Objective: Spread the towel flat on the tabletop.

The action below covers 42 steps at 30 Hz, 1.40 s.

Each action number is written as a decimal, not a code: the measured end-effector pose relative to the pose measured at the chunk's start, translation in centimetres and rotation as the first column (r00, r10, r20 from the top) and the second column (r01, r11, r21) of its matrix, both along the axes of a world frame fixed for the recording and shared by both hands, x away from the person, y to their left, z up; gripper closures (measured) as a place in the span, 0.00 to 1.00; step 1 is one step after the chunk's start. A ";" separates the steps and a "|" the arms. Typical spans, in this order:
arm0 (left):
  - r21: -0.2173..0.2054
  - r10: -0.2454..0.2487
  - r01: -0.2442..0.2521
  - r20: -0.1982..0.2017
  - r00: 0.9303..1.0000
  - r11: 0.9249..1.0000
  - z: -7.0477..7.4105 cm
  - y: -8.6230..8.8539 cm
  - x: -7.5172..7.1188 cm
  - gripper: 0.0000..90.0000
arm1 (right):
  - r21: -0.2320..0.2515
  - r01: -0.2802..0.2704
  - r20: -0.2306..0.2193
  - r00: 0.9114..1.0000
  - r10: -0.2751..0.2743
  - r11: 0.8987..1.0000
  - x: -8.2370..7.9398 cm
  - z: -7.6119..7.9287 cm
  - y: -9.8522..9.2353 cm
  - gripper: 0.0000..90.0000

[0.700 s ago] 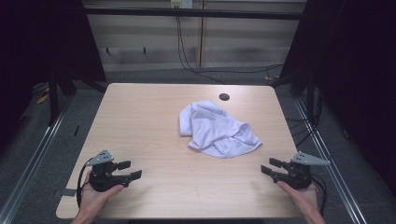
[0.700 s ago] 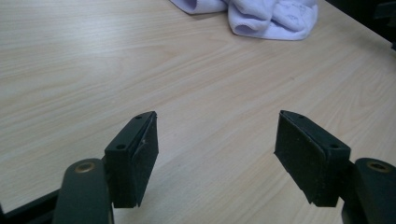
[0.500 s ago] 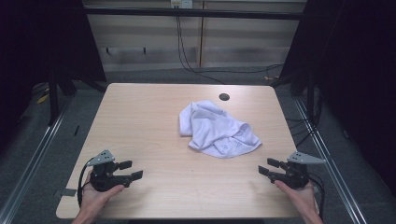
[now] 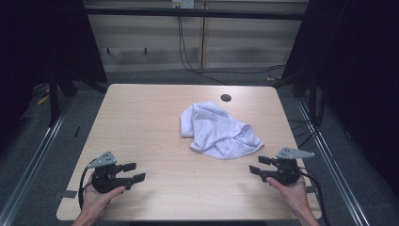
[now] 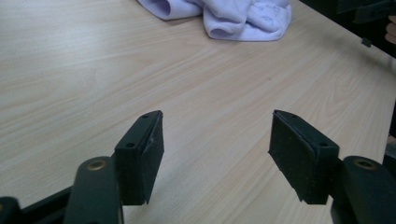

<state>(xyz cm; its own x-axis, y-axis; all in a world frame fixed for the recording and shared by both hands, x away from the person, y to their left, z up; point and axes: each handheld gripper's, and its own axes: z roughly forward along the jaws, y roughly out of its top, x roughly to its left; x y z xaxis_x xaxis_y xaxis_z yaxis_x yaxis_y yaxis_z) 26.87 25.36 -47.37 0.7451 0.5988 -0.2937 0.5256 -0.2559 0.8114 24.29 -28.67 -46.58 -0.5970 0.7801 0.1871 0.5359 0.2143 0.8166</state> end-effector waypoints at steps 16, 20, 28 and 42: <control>0.026 0.012 -0.012 0.000 1.000 1.000 -0.3 -0.2 0.5 0.37 | -0.040 -0.054 -0.065 0.997 0.051 0.998 13.3 -0.9 5.0 0.37; 0.024 0.015 -0.015 -0.002 1.000 1.000 -0.3 -0.1 0.5 0.36 | -0.088 -0.062 -0.089 0.995 0.054 0.994 15.0 -2.2 6.4 0.35; 0.035 0.009 -0.009 -0.001 1.000 0.999 -0.3 -0.4 0.6 0.37 | -0.121 -0.072 -0.102 0.993 0.060 0.990 14.4 -4.1 7.6 0.85; 0.050 -0.126 0.124 0.047 0.991 0.991 0.8 -4.2 0.8 0.67 | -0.044 -0.298 -0.162 0.944 0.287 0.954 8.7 -3.9 13.7 0.89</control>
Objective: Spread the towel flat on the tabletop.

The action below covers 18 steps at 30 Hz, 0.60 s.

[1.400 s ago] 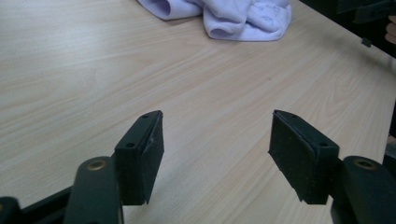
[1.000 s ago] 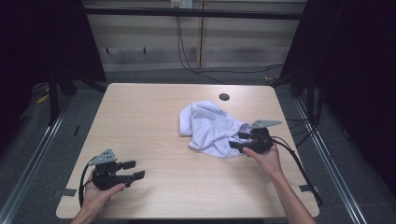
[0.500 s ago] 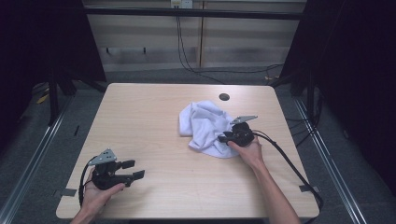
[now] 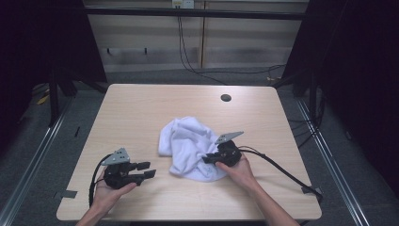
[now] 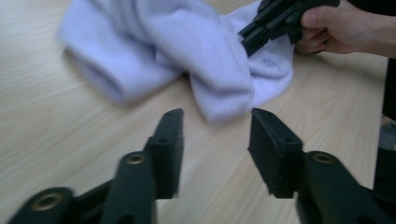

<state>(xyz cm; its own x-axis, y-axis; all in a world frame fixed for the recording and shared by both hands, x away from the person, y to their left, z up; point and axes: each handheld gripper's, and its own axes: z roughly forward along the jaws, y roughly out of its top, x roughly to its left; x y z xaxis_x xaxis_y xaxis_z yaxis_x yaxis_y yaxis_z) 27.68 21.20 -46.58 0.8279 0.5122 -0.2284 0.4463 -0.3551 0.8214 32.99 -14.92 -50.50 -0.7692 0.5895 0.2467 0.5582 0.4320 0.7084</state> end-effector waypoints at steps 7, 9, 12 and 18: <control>-0.046 -0.082 0.080 -0.036 0.996 0.996 0.6 -4.1 1.1 0.74 | 0.016 -0.033 0.016 0.999 0.033 0.999 -2.0 1.2 0.3 0.55; -0.026 -0.088 0.088 -0.014 0.996 0.996 0.7 -5.3 1.8 0.72 | 0.064 -0.002 0.034 0.999 0.000 0.998 -2.4 2.2 -1.2 0.55; 0.031 -0.144 0.144 -0.019 0.989 0.989 0.2 -7.6 2.7 0.68 | 0.071 0.047 0.060 0.997 -0.052 0.996 -3.6 3.1 -3.8 0.55; 0.076 -0.163 0.165 -0.038 0.986 0.983 -1.1 -10.0 3.8 0.62 | 0.055 0.115 0.061 0.991 -0.118 0.992 -7.5 2.7 -6.9 0.53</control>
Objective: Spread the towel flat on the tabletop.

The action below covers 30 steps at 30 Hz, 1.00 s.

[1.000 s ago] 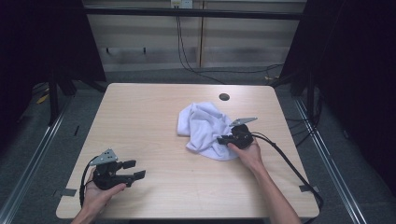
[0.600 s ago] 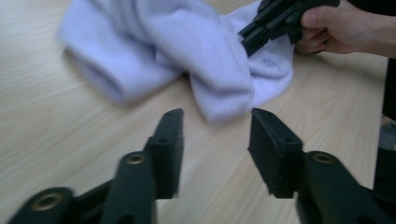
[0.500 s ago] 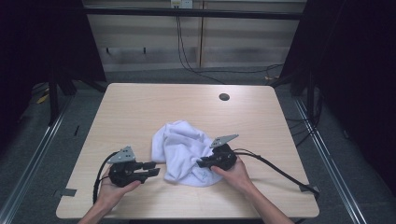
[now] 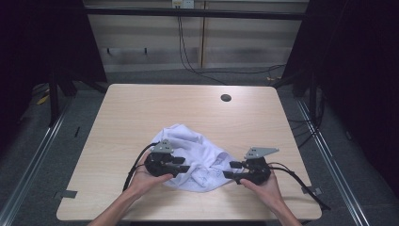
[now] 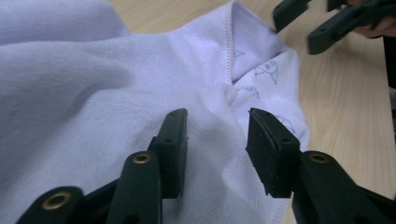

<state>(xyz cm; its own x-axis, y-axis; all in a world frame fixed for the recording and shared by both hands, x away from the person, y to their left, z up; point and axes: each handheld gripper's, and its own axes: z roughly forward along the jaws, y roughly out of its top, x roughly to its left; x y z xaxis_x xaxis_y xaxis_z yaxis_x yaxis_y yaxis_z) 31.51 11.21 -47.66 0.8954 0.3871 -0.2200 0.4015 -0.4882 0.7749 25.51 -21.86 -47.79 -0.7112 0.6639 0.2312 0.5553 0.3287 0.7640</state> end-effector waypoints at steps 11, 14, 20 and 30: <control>0.125 -0.043 0.039 0.034 0.998 0.991 -1.2 -2.4 -0.8 0.55 | -0.019 -0.033 0.002 0.999 0.033 0.999 0.6 -1.8 2.1 0.52; 0.211 -0.058 0.034 0.108 0.992 0.977 -1.2 -2.9 -1.3 0.63 | -0.077 -0.050 0.001 0.999 0.050 0.996 0.9 -2.4 3.1 0.52; 0.075 0.003 -0.005 0.018 1.000 0.997 -0.5 -1.3 -0.5 0.96 | -0.118 -0.085 0.007 0.996 0.086 0.989 0.3 -2.4 3.7 0.91; -0.299 0.182 -0.182 -0.028 0.983 0.937 5.0 6.3 1.3 0.96 | 0.060 0.085 0.051 0.995 -0.089 0.995 1.2 1.6 -1.0 0.97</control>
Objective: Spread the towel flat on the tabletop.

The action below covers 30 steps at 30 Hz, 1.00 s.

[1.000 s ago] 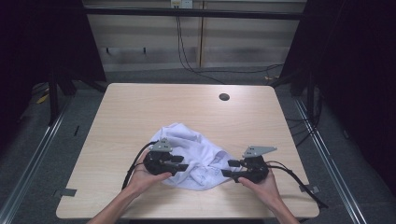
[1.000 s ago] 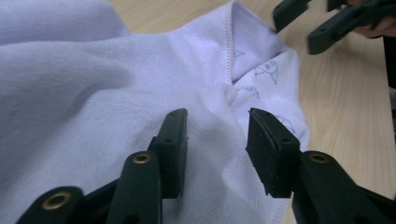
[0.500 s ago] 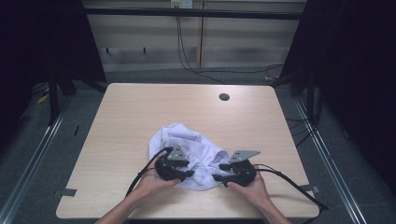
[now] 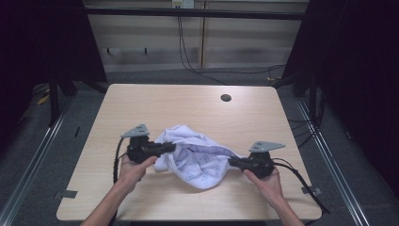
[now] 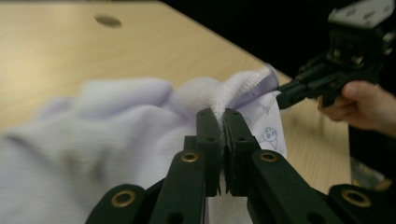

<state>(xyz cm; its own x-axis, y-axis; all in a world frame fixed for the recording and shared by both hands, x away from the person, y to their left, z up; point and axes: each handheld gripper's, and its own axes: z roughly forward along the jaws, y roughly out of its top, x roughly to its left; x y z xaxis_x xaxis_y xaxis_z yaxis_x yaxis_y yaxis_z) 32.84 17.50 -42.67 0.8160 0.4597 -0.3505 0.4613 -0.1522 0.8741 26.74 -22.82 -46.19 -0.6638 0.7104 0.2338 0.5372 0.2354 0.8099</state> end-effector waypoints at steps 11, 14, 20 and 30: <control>-0.140 0.071 -0.062 0.058 0.996 0.988 5.1 3.9 -1.1 0.97 | 0.109 0.128 0.091 0.986 -0.138 0.986 -2.4 5.5 -6.0 0.97; -0.173 0.083 -0.070 0.073 0.994 0.982 7.2 3.7 -0.7 0.97 | 0.159 0.145 0.140 0.976 -0.168 0.977 -2.7 7.8 -7.2 0.97; -0.229 0.151 -0.130 0.078 0.985 0.965 11.5 3.7 1.5 0.97 | 0.212 0.143 0.252 0.948 -0.196 0.967 -1.2 13.1 -7.4 0.97; -0.240 0.282 -0.245 0.135 0.950 0.940 16.8 4.1 6.1 0.97 | 0.196 0.195 0.280 0.928 -0.246 0.961 6.7 19.1 -5.7 0.97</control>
<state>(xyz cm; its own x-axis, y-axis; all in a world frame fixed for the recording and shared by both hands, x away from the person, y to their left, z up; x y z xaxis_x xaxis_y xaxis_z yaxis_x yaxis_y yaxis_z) 38.92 21.61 -25.85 0.7308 0.5938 -0.3368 0.3052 0.1571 0.9392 33.42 -28.56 -27.08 -0.5513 0.8162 0.1729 0.2873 -0.0088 0.9578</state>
